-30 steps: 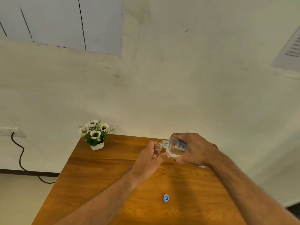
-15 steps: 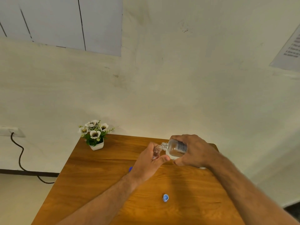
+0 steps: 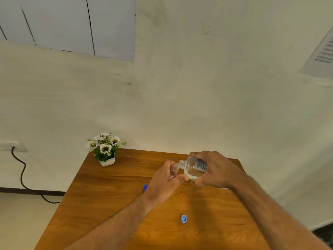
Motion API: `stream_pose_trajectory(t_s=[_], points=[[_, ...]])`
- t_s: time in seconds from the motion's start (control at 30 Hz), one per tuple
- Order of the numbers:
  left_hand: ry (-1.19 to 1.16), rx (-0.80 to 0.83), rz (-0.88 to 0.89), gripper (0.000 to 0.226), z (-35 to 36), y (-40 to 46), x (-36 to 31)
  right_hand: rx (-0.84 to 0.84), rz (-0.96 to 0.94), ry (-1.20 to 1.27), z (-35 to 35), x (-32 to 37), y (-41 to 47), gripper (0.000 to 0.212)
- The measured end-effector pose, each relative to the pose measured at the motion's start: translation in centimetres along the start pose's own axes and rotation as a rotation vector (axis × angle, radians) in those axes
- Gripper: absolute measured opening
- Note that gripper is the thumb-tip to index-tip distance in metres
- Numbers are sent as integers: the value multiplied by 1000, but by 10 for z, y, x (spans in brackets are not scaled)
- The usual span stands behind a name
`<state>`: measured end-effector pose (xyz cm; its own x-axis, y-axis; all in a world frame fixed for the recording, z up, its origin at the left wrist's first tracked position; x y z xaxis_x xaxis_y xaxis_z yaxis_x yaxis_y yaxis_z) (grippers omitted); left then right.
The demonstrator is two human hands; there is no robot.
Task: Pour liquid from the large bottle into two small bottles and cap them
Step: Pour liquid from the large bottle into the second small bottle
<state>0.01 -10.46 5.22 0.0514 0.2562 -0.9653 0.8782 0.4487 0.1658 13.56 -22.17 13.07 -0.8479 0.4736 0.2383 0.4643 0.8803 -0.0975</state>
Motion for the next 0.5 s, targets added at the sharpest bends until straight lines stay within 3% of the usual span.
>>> stream_pose_trajectory(t_s=[0.13, 0.27, 0.5], points=[[-3, 5, -23, 53, 0, -1, 2, 10, -8, -5, 1, 1, -1, 91], [-2, 3, -32, 73, -1, -2, 4, 10, -5, 3, 2, 2, -2, 89], [-9, 18, -29, 75, 1, -3, 8, 5, -7, -14, 5, 2, -3, 91]])
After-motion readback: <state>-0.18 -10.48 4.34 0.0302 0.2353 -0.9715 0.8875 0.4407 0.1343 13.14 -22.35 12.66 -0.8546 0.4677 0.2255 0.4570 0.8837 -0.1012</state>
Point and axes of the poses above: each hand's wrist, its own y-axis towards the middle knuckle, its own z-axis out of the palm, x = y × z, the point moved 3 cm from there along y, towards the middle knuckle, and after that the axes turned 6 degrees about -y, right-handed, at the moved point
